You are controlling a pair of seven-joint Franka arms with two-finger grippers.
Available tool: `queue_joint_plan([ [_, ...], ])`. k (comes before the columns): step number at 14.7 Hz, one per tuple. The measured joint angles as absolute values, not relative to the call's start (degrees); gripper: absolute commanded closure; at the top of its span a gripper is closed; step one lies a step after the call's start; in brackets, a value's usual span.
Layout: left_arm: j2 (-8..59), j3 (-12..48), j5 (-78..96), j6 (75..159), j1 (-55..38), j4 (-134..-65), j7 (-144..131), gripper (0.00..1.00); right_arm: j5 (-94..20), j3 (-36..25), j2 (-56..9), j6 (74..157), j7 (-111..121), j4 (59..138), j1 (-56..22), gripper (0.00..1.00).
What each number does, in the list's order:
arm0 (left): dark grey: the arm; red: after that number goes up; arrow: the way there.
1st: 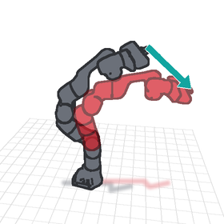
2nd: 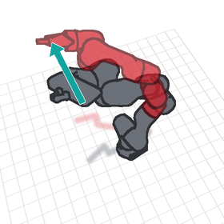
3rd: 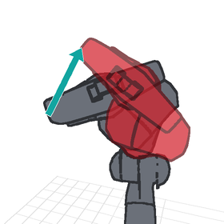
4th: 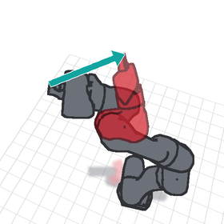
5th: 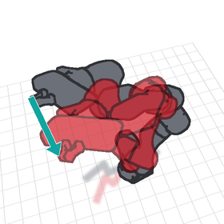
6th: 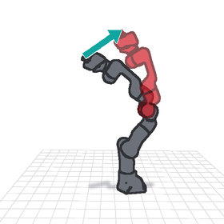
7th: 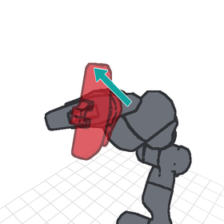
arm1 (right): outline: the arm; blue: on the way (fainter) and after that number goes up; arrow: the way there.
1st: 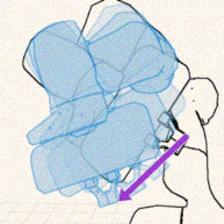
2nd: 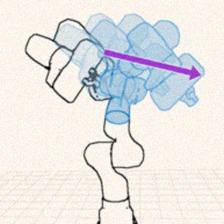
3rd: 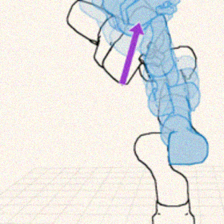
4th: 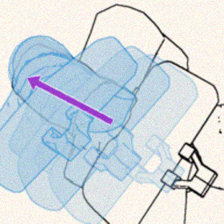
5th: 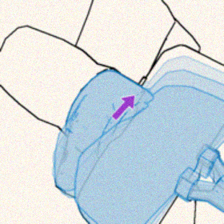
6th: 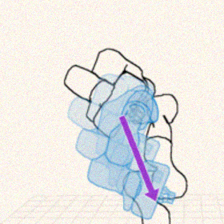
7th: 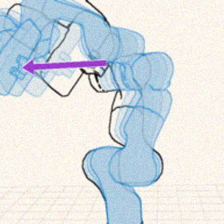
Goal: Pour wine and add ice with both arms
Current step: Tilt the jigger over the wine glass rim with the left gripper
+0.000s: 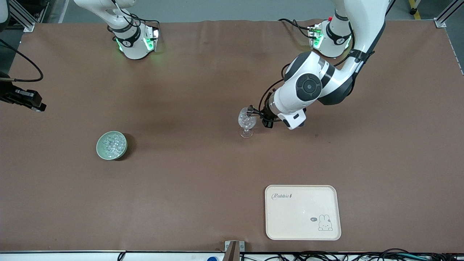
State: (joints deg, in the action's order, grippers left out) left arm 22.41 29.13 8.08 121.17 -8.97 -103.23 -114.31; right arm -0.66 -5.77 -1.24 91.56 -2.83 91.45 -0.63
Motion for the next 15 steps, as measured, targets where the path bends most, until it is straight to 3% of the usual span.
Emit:
queue_joint_plan([
  [11, 21.1, 29.1, 28.6, 115.4, 0.0, -99.7, -92.3, 0.99, -0.7, -5.7, -1.2, 91.6, -2.8, 91.5, -0.7, 0.93],
  [15, 24.8, 28.8, 38.1, 115.4, 6.7, -95.0, -83.3, 0.99, -0.7, -5.1, -1.6, 92.5, -7.2, 91.6, -2.8, 0.94],
])
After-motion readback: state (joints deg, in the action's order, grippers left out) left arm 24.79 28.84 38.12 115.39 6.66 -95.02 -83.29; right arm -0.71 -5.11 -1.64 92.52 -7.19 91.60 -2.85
